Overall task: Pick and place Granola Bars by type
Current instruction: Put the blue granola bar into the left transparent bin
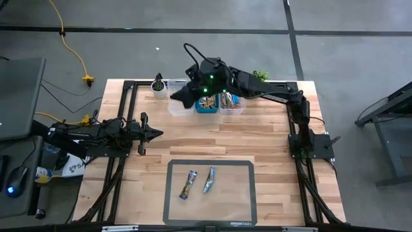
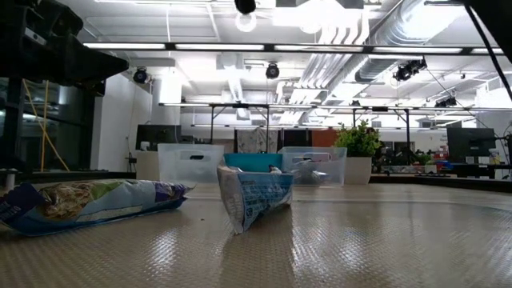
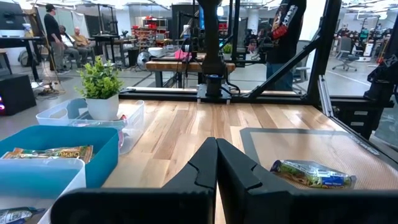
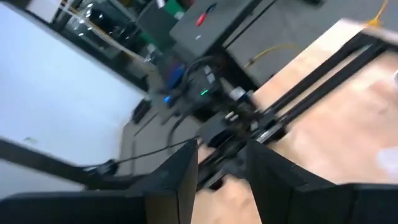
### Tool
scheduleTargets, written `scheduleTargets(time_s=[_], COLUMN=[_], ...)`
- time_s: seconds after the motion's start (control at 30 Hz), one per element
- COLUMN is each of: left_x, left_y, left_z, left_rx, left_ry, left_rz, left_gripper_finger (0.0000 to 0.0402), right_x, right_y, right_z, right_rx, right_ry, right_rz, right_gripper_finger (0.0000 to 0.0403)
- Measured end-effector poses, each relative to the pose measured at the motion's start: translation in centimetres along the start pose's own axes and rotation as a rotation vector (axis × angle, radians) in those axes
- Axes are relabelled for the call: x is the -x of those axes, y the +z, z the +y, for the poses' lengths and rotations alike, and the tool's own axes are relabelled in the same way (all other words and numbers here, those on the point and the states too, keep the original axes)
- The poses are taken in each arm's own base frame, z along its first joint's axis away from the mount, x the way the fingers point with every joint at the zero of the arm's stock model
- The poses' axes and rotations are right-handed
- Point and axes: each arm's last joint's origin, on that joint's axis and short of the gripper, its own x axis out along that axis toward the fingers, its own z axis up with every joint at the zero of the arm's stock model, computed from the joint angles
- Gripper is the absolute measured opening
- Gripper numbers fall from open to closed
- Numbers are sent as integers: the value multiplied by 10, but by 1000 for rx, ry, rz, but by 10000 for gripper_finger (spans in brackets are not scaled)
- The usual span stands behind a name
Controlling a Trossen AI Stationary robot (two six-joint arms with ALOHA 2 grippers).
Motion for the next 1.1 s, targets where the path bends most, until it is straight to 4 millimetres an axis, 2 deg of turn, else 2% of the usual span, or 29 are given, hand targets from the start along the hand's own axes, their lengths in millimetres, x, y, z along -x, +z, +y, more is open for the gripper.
scheduleTargets(time_s=[0.17, 0.3, 0.47, 0.63, 0.87, 1.1], left_x=[0, 0, 0, 0, 0, 0], left_y=[0, 0, 0, 0, 0, 0], left_z=[0, 0, 0, 0, 0, 0], left_rx=[0, 0, 0, 0, 0, 0], left_ry=[0, 1, -2, -1, -1, -1], left_rz=[0, 0, 1, 0, 0, 0], left_gripper_finger=[1, 1, 1, 1, 1, 1], right_x=[2, 3, 6, 16, 33, 42], right_y=[-22, -45, -81, -117, -154, -184], right_z=[25, 37, 47, 54, 65, 77], right_rx=[-113, -246, -392, -495, -547, -593], right_ry=[26, -23, -181, -420, -718, -888], right_rz=[85, 193, 355, 464, 401, 316], right_gripper_finger=[119, 119, 119, 119, 119, 119])
